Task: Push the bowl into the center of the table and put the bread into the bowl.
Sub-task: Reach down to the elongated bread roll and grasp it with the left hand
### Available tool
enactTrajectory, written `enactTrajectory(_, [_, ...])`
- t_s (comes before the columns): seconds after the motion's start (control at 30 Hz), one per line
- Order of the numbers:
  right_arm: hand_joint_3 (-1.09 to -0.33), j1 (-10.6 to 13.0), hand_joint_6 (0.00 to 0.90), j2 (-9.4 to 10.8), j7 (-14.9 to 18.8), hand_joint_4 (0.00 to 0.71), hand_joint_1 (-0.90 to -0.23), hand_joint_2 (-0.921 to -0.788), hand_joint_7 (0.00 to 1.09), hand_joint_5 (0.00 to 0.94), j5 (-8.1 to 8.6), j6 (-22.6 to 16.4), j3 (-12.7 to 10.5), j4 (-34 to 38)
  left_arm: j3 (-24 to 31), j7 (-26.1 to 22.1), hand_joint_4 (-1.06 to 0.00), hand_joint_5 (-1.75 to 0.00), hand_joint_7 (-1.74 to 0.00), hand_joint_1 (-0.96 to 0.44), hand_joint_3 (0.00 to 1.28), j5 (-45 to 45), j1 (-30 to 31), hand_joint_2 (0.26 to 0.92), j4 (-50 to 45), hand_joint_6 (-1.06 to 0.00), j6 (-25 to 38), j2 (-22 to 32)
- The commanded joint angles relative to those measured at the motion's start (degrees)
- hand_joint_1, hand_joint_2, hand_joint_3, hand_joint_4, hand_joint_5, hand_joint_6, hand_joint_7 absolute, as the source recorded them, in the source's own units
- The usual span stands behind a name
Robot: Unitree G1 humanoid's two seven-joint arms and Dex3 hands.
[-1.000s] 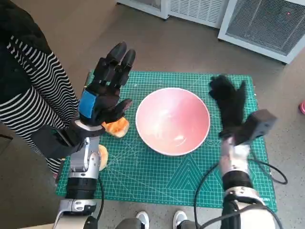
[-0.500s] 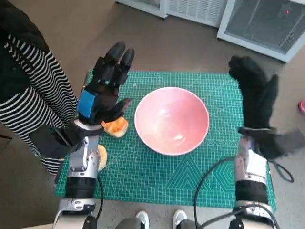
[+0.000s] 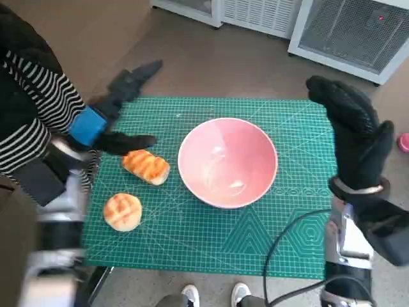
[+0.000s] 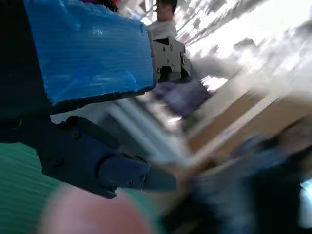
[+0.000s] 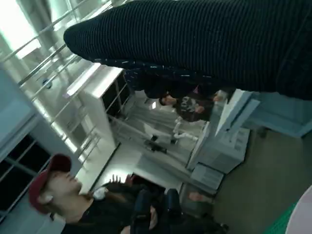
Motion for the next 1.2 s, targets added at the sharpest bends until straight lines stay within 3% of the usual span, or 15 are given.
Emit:
enactTrajectory(0.03, [-0.722, 2.26, 0.129, -0.82, -0.72, 0.158, -0.727, -0.921, 0.39, 0.018, -0.72, 2.38, 0.30, -2.44, -3.42, -4.92, -0.23, -0.01, -0.32, -0.38, 0.01, 2.89, -4.10, 0.767, 3.01, -0.23, 2.14, 5.01])
enactTrajectory(0.23, [-0.722, 2.52, 0.125, -1.08, -0.58, 0.159, -0.728, -0.921, 0.40, 0.015, -0.64, 3.47, 0.31, -3.11, -7.05, -7.36, -0.24, 0.00, -0.19, -0.24, 0.00, 6.57, -6.96, 0.747, 5.59, -0.30, 3.86, 7.81])
enactTrajectory(0.47, [-0.721, 2.59, 0.121, -0.96, -0.84, 0.160, -0.726, -0.921, 0.40, 0.013, -0.99, 4.52, 0.50, -3.78, -11.87, -8.03, -0.22, 0.00, -0.09, -0.20, 0.00, 12.62, -9.36, 0.740, 7.85, -0.34, 5.90, 9.06])
enactTrajectory(0.8, [-0.720, 2.54, 0.116, -0.55, -0.74, 0.161, -0.722, -0.921, 0.41, 0.010, -0.56, 5.99, 1.10, -4.39, -18.47, -3.55, -0.19, 0.00, -0.04, -0.18, 0.00, 22.13, -9.97, 0.746, 11.09, -0.35, 5.39, 6.99])
enactTrajectory(1.2, [-0.696, 2.68, 0.110, -0.43, -0.48, 0.164, -0.711, -0.921, 0.42, 0.008, -0.05, 6.53, 1.12, -4.02, -24.40, 1.34, -0.21, -0.01, -0.02, -0.05, 0.00, 27.16, -14.05, 0.743, 26.82, -0.36, 2.72, 0.60])
